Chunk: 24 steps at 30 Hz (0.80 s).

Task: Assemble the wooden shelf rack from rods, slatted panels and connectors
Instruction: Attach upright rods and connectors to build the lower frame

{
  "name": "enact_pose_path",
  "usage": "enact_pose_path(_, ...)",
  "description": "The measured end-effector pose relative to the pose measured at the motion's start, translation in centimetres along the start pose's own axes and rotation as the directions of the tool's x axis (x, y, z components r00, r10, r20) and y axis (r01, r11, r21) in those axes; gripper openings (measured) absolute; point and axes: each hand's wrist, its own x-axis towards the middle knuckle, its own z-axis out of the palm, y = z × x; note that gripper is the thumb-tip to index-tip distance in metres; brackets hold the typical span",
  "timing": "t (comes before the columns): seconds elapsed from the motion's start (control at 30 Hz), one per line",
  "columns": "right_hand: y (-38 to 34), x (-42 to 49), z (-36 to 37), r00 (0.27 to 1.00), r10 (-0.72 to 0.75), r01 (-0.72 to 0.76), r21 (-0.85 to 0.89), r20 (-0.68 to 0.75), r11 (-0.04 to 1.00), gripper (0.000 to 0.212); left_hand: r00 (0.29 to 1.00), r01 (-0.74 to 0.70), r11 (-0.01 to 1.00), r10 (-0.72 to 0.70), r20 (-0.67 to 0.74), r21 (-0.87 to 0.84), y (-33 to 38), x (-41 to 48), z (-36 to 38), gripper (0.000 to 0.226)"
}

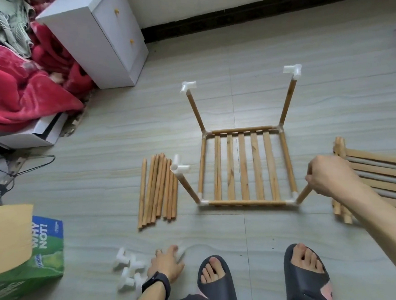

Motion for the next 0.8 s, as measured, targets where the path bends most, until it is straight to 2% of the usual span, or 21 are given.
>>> enact_pose_path(0.2, -0.6, -0.2, -0.2, 0.999, -0.053, 0.053, 0.025, 0.002, 0.998, 0.014, 0.991, -0.091, 0.994, 0.096, -0.090, 0.063, -0.2, 1.2, -1.7, 0.030)
enact_pose_path(0.3, -0.9, -0.8, -0.4, 0.998, -0.069, 0.069, 0.036, 0.012, 0.997, 0.014, 0.985, -0.166, 0.985, 0.163, -0.062, -0.037, 1.7, 0.7, -4.0, 0.031)
enact_pose_path(0.37, -1.2, -1.3, -0.6, 0.996, -0.082, 0.081, 0.050, 0.019, 0.995, 0.015, 0.961, -0.277, 0.954, 0.274, -0.041, -0.117, 4.1, -0.5, -5.8, 0.038)
enact_pose_path(0.43, -1.2, -1.9, -0.7, 0.995, -0.095, 0.093, 0.065, 0.028, 0.994, 0.016, 0.909, -0.415, 0.884, 0.415, -0.047, -0.218, 7.0, -2.4, -7.7, 0.039)
enact_pose_path(0.53, -0.7, -3.2, -0.4, 0.991, -0.128, 0.125, 0.080, 0.031, 0.989, 0.018, 0.795, -0.563, 0.709, 0.605, -0.045, -0.425, 11.2, -6.4, -11.2, 0.041)
enact_pose_path(0.6, -0.1, -3.9, -0.2, 0.989, -0.138, 0.132, 0.114, 0.043, 0.985, 0.018, 0.728, -0.565, 0.574, 0.685, -0.030, -0.593, 13.7, -9.2, -14.0, 0.045)
enact_pose_path(0.67, 0.4, -4.6, -0.4, 0.988, -0.138, 0.126, 0.144, 0.076, 0.982, 0.019, 0.683, -0.504, 0.452, 0.731, -0.019, -0.736, 15.7, -11.5, -16.9, 0.047)
enact_pose_path(0.73, 0.7, -5.3, -0.7, 0.989, -0.122, 0.109, 0.145, 0.087, 0.984, 0.020, 0.650, -0.465, 0.369, 0.759, -0.028, -0.805, 17.2, -13.4, -19.7, 0.048)
enact_pose_path(0.8, 0.8, -6.2, -1.1, 0.997, -0.081, 0.080, 0.054, 0.015, 0.995, 0.033, 0.632, -0.443, 0.302, 0.773, -0.055, -0.844, 18.3, -14.7, -21.8, 0.046)
